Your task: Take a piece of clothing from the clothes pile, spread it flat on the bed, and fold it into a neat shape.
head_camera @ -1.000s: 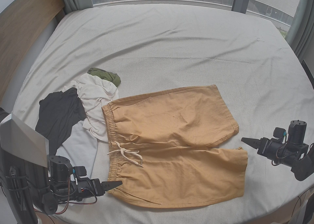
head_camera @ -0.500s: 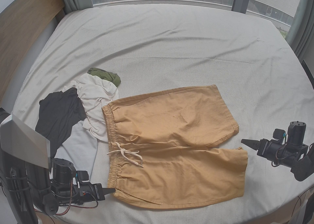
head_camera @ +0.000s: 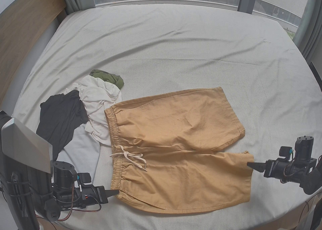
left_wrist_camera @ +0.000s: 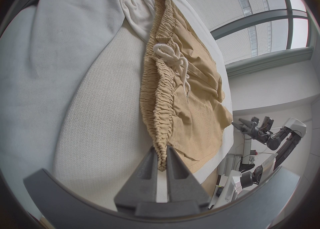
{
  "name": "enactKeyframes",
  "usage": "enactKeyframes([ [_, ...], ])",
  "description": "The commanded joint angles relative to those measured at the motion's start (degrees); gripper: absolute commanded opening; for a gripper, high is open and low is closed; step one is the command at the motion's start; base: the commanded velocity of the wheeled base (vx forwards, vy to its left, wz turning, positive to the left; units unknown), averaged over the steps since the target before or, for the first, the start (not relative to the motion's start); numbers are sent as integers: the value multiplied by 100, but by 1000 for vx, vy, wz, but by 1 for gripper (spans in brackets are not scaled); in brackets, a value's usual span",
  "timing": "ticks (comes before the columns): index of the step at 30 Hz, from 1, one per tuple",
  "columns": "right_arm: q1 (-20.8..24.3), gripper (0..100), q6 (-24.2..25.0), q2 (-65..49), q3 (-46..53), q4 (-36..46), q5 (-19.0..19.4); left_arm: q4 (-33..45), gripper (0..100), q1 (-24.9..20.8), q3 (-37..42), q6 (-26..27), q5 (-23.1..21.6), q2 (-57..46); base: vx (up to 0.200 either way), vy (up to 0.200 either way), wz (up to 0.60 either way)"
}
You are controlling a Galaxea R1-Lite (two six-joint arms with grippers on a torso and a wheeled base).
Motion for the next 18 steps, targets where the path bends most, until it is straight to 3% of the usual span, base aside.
enactKeyframes([
  [1, 66, 100, -133, 180, 339, 4, 3, -39, 0, -4, 99, 2, 1, 34, 0, 0, 0],
  [6, 83, 100, -238, 216, 366, 593, 30, -39, 0, -13, 99, 2, 1, 43, 0, 0, 0],
  [11, 74, 100, -801, 224, 366, 1499, 109, -39, 0, -13, 99, 20, 10, 105, 0, 0, 0],
  [18, 83, 100, -801, 409, 366, 1604, 285, -39, 0, -13, 99, 20, 10, 105, 0, 0, 0],
])
